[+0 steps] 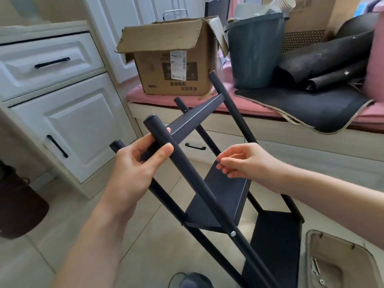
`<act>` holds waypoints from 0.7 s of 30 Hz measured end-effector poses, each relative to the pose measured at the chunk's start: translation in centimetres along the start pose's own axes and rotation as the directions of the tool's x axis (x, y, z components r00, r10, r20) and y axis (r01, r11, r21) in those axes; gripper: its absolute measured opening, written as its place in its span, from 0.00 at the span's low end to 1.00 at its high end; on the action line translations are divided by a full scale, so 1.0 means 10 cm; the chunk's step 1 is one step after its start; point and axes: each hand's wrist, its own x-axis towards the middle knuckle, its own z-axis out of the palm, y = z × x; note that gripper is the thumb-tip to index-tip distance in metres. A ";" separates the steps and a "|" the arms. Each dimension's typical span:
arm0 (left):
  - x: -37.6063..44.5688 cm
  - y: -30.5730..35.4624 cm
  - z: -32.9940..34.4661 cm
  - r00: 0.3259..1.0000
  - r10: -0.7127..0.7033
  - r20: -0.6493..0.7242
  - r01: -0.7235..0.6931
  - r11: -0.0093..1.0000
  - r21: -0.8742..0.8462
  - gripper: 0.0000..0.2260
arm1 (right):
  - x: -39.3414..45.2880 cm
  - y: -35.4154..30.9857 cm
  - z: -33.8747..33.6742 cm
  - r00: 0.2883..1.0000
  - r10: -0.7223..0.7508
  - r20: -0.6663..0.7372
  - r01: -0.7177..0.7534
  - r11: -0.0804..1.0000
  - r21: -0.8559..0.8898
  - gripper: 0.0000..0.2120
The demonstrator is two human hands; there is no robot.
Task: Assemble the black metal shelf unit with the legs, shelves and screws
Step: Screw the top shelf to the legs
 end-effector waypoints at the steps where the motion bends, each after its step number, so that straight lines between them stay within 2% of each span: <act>1: 0.02 -0.07 -0.07 1.000 -0.009 -0.012 0.009 1.000 -0.007 0.16 | 0.09 0.03 0.12 1.000 -0.008 -0.001 0.008 1.000 -0.011 0.05; 6: 0.06 -0.53 -0.46 0.993 -0.075 -0.087 0.067 0.993 -0.095 0.18 | 0.47 0.34 0.64 0.998 -0.060 0.022 0.062 0.994 -0.092 0.03; 11: -0.04 -1.05 -0.79 0.963 -0.208 -0.169 0.166 0.958 -0.234 0.22 | 0.75 0.70 1.03 0.986 -0.080 0.144 0.112 0.968 -0.224 0.03; 16: -0.22 -1.61 -0.98 0.918 -0.334 -0.212 0.241 0.897 -0.371 0.34 | 0.95 1.02 1.27 0.980 -0.029 0.197 0.086 0.955 -0.284 0.05; 21: -0.44 -2.10 -0.97 0.869 -0.437 -0.234 0.282 0.824 -0.491 0.35 | 1.11 1.23 1.42 0.960 0.087 0.265 0.008 0.941 -0.339 0.05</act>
